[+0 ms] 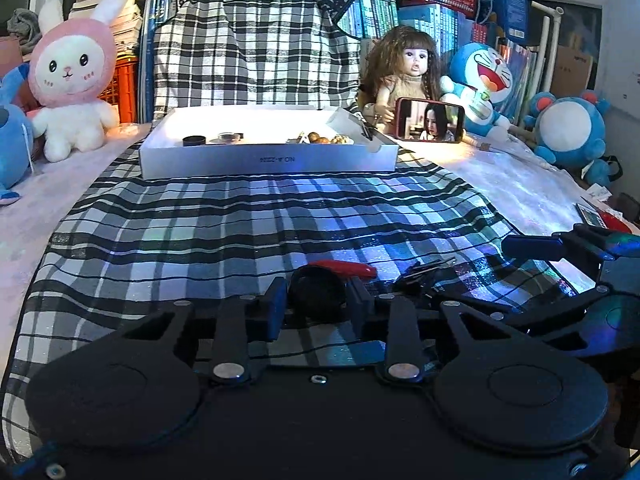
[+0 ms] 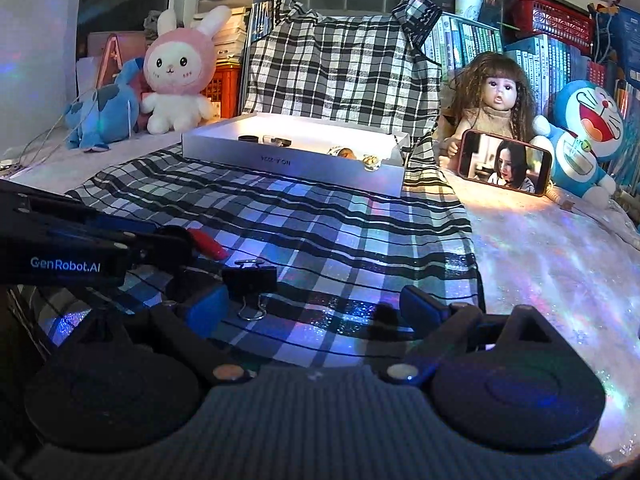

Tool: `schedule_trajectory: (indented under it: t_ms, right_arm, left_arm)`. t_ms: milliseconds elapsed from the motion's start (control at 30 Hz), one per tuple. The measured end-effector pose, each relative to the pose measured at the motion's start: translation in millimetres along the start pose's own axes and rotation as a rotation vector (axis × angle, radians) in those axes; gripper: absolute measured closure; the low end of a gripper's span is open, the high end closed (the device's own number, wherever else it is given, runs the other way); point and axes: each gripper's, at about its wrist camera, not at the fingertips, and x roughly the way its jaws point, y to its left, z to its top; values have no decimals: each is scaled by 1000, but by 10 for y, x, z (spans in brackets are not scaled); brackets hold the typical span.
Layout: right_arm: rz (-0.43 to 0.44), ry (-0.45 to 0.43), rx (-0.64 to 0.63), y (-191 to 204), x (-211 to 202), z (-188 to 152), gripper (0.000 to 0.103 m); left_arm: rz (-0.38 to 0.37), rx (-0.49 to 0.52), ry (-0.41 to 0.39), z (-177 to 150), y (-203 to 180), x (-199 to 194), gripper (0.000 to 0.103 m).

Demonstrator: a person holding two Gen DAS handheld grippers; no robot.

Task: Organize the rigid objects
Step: 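Grasp a black binder clip with the right tool while the left tool grasps a black round cap, then carry the binder clip and black cap over the white tray with both tools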

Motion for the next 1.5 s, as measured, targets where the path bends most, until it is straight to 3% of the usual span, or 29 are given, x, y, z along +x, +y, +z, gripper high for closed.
schedule_trajectory:
  t_ms: [333, 767, 867, 1100, 1233, 1500]
  right_arm:
    - [14, 24, 27, 56, 121, 34, 7]
    - [13, 26, 55, 109, 189, 42, 11]
    - [21, 21, 60, 122, 180, 37, 16]
    - [70, 7, 68, 165, 125, 65, 49]
    - [77, 5, 56, 187, 129, 77, 66]
    - [79, 7, 69, 182, 138, 120, 67]
  left_arm:
    - [130, 5, -31, -24, 67, -20, 68]
    - [125, 2, -34, -46, 104, 119, 62]
    - [131, 4, -41, -62, 94, 133, 61]
    - [127, -8, -39, -65, 101, 135, 61]
    - [120, -6, -41, -51, 113, 129, 72]
    - [108, -9, -40, 16, 112, 132, 72]
